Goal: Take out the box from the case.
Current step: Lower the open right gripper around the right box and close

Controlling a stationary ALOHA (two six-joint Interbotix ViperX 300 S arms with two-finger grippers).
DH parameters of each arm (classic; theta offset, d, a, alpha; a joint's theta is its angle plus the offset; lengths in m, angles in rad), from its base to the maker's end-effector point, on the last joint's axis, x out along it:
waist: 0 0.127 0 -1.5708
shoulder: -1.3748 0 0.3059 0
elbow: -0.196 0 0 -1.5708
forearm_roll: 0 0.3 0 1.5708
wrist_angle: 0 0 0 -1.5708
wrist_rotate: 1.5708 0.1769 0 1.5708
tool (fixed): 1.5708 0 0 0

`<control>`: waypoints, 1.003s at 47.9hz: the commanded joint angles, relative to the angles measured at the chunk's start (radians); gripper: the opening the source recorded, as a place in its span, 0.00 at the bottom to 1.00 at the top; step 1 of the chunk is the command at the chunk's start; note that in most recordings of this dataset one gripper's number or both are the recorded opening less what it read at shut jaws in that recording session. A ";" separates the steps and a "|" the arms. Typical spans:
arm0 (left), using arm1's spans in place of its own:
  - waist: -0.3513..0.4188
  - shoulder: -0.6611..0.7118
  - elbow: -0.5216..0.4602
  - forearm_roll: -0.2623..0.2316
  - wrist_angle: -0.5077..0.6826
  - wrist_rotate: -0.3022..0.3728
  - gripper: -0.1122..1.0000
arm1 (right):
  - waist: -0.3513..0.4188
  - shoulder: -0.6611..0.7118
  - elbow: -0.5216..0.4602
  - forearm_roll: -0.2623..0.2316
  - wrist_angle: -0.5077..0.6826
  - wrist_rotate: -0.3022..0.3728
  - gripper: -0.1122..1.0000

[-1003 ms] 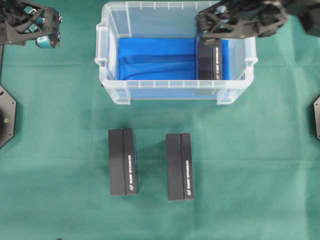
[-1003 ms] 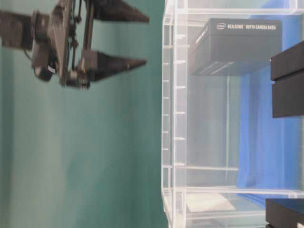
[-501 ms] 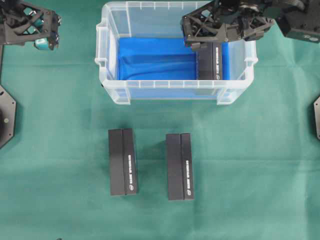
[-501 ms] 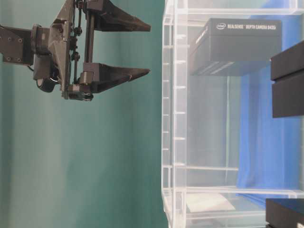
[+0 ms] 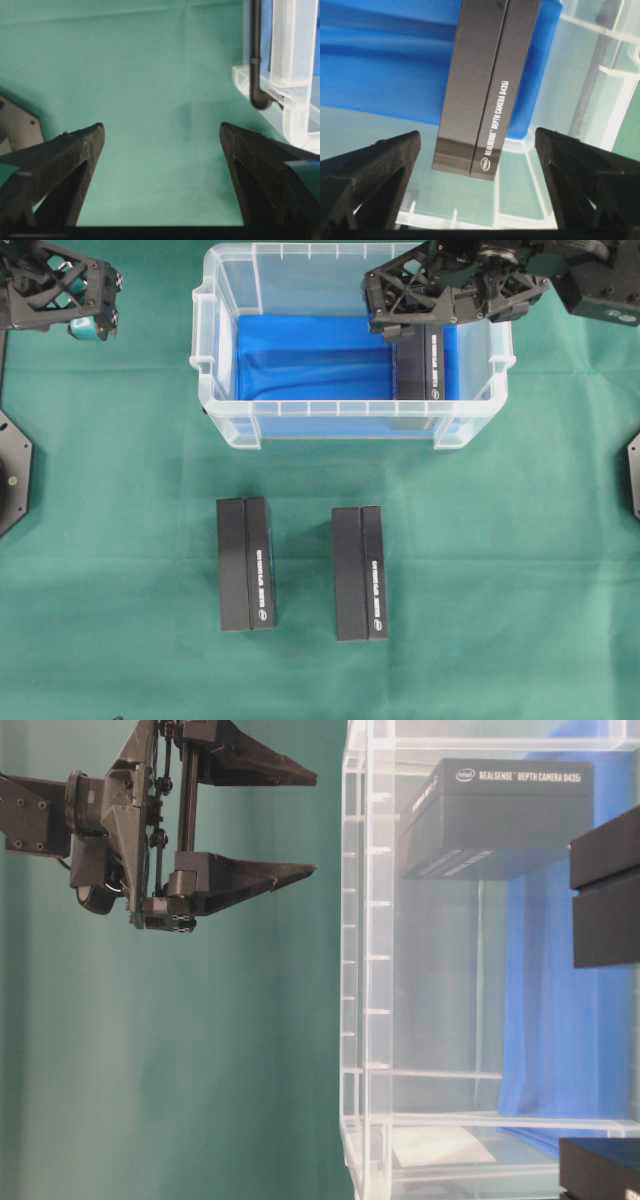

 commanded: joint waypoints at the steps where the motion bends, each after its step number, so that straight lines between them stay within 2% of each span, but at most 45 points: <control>1: 0.003 -0.012 -0.009 0.000 -0.003 0.002 0.97 | 0.002 -0.014 -0.023 -0.003 0.002 0.002 0.93; 48: 0.003 -0.012 -0.009 0.000 -0.002 0.014 0.97 | 0.002 -0.014 -0.014 -0.003 0.000 0.012 0.93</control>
